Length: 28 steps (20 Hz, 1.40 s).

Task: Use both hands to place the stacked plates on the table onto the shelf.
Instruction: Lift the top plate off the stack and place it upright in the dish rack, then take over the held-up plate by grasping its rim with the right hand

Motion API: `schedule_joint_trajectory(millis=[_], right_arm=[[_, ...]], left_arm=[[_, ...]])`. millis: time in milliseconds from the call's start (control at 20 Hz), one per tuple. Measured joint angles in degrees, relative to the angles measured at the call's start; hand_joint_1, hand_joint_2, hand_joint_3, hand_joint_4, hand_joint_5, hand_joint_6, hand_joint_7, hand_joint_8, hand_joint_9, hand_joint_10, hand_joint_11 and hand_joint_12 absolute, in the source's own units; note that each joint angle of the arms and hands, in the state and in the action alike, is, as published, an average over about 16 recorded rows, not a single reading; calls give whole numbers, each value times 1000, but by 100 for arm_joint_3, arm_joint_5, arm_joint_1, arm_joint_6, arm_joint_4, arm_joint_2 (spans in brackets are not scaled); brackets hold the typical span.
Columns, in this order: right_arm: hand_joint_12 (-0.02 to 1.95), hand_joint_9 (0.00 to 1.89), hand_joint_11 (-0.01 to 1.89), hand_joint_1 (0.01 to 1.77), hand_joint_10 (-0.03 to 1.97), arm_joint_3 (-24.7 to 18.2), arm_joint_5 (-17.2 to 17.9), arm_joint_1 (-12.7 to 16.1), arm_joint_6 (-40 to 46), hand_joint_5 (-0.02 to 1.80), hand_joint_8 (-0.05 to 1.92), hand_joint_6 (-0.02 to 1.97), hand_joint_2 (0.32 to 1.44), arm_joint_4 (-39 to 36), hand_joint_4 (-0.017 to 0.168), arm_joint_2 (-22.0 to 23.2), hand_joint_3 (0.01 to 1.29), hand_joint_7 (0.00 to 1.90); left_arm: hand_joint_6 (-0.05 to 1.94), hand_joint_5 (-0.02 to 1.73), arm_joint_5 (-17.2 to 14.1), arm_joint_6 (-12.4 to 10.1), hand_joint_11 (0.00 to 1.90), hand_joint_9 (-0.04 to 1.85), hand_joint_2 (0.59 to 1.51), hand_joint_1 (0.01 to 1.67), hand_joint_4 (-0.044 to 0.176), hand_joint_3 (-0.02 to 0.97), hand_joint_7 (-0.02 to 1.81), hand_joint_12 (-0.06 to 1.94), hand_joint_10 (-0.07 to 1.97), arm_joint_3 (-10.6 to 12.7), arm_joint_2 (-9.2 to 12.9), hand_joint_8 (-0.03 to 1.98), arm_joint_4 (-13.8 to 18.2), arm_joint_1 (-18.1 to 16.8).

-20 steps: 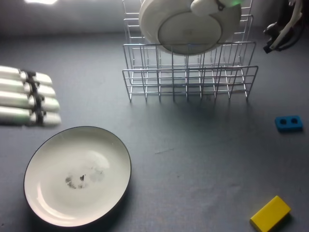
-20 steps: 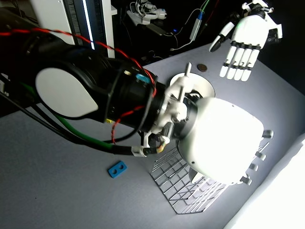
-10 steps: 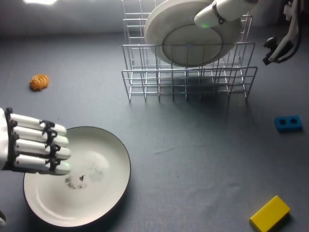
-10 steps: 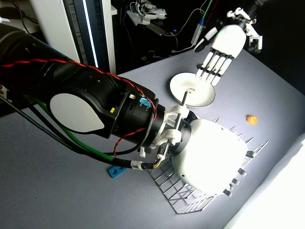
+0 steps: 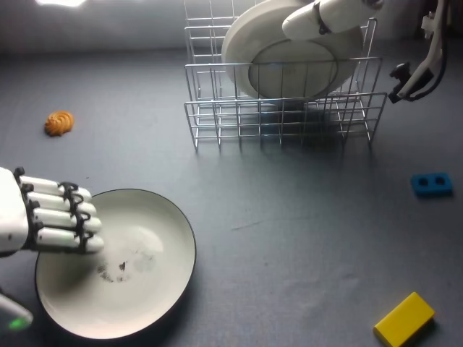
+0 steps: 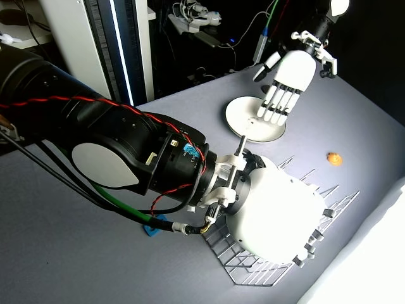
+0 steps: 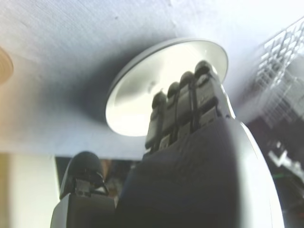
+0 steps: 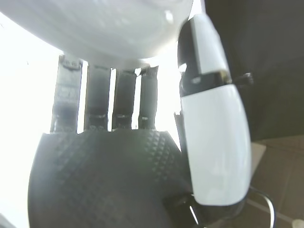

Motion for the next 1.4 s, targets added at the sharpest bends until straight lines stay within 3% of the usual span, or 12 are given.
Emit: schedule_joint_trajectory(millis=[150, 350, 650, 1000, 1400], right_arm=[[687, 856, 552, 1029, 20, -54, -21, 9, -8, 839, 26, 247, 1077, 18, -6, 35, 14, 904], [689, 770, 464, 969, 15, -155, -48, 75, -41, 785, 17, 33, 1085, 21, -4, 111, 14, 834], [742, 689, 356, 925, 6, -422, 87, 241, -179, 709, 13, 14, 1088, -145, -5, 313, 14, 760], [664, 564, 256, 837, 5, -1098, 839, 366, -540, 572, 13, 14, 1063, -952, -5, 622, 13, 616], [287, 240, 113, 902, 5, -2121, 1728, -24, -1981, 243, 13, 14, 901, -1949, -1, 696, 14, 258]], left_arm=[[11, 74, 215, 9, 17, 6, 1194, 23, 4, 15, 53, 8, -7, 37, -61, -3, -204, 150], [-1, 66, 437, -2, 19, -3, 1195, 22, 1, 15, 54, 8, -18, 72, -101, -3, -503, 376], [-20, 52, 567, -89, 22, -14, 1197, 22, -3, 16, 48, 12, -33, 64, -101, -4, -856, 786], [-35, 38, 648, -205, 24, -14, 1201, 22, -7, 16, 35, 17, -36, -8, -69, -5, -1180, 1102], [-38, 35, 716, -250, 24, -14, 1201, 22, -9, 16, 32, 17, -37, -66, -43, -6, -1329, 1200]])
